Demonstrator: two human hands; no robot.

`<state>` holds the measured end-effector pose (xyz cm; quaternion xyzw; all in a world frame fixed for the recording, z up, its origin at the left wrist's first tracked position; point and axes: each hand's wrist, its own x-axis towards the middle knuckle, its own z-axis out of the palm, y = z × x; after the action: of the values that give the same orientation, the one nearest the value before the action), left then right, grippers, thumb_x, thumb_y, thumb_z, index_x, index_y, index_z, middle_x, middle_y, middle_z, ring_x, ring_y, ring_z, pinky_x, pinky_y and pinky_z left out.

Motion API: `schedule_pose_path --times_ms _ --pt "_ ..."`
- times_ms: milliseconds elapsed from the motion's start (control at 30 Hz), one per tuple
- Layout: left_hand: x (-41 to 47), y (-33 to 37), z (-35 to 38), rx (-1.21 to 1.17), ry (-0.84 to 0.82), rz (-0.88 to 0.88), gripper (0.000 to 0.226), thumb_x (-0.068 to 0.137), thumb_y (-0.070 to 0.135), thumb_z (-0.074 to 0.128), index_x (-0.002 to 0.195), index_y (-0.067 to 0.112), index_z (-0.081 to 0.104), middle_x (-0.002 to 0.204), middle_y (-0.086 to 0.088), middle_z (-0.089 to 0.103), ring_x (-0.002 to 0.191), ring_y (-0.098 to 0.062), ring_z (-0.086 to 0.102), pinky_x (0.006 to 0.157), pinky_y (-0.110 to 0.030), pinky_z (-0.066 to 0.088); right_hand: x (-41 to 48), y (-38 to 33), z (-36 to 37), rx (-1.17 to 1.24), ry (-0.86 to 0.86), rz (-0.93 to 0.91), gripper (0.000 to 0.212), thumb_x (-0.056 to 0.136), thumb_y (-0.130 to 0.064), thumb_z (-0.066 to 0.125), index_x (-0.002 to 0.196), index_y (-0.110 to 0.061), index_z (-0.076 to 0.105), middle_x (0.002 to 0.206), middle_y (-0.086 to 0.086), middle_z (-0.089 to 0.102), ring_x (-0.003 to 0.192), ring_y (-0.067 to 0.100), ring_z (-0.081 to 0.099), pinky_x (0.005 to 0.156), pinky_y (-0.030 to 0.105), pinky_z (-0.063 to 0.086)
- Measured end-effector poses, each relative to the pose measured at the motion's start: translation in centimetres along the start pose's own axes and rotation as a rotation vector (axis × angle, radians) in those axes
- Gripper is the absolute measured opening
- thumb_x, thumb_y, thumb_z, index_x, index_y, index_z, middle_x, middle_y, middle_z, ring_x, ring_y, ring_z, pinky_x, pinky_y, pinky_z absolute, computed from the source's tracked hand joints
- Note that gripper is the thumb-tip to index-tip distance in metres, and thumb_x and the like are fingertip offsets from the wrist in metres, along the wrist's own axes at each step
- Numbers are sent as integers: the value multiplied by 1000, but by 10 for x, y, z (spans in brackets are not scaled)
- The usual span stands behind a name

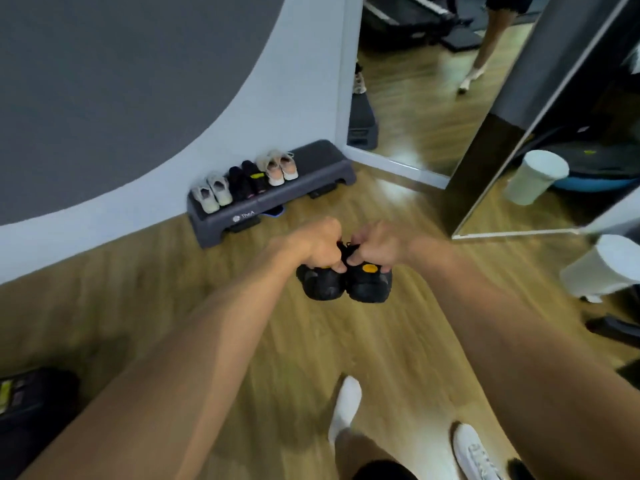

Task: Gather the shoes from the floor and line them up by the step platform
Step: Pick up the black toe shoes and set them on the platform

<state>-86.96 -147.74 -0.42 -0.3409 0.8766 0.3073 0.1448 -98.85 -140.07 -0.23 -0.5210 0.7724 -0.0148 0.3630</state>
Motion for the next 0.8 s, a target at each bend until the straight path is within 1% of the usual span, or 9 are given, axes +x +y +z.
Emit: schedule_pose_path --times_ms 133,233,300,433,533,567,667,733,800 --pt "52 -17 -46 -19 5 -78 27 77 24 79 86 6 60 75 -6 60 65 -20 57 46 -24 37 67 -6 -48 -22 -40 -71 25 84 -32 66 95 -10 63 75 0 58 55 14 59 36 12 37" --pt "96 -27 -86 -24 22 -94 35 76 25 79 95 1 63 89 -12 65 79 -28 63 52 -27 42 116 -7 -91 -20 -105 -119 27 82 -33 71 97 -14 60 81 -3 56 63 13 60 41 14 41" --pt "127 -34 -107 -21 35 -85 34 76 26 79 94 3 63 88 -9 63 83 -28 64 55 -28 44 150 -8 -115 -33 -160 -158 27 81 -30 73 98 -17 57 89 -3 57 69 15 63 45 16 45" --pt "187 -50 -143 -68 36 -127 31 76 22 79 96 9 59 87 -3 59 84 -24 62 59 -30 49 213 -6 -156 -5 -223 -203 24 81 -18 75 83 -27 52 84 -13 52 59 4 59 41 11 42" --pt "241 -64 -170 -92 -30 -148 32 76 18 78 101 9 60 92 -5 60 87 -24 63 60 -29 48 270 4 -188 40 -250 -179 24 81 -15 74 81 -29 54 93 -8 57 64 5 59 42 11 44" --pt "262 -68 -178 -83 -42 -144 32 76 17 78 101 10 59 91 -4 60 86 -23 62 58 -28 46 291 8 -198 33 -251 -160 19 81 -17 74 87 -25 58 97 -5 58 65 6 61 42 12 44" --pt "324 -79 -203 -70 -30 -124 28 77 17 77 95 12 56 86 -3 58 85 -23 62 57 -28 44 347 17 -227 14 -219 -130 29 80 -23 75 105 -17 60 107 2 62 69 11 66 48 16 49" --pt "363 -85 -221 -51 -27 -117 25 77 17 77 91 10 57 88 -7 62 85 -26 64 63 -33 48 381 22 -245 -1 -180 -127 24 79 -22 76 97 -20 61 102 4 66 73 15 68 56 22 54" --pt "400 -93 -236 -26 -29 -110 26 79 16 74 99 5 61 97 -11 66 90 -28 64 76 -40 54 415 27 -265 -36 -118 -132 22 76 -18 77 90 -21 59 92 9 68 71 19 68 58 29 57"
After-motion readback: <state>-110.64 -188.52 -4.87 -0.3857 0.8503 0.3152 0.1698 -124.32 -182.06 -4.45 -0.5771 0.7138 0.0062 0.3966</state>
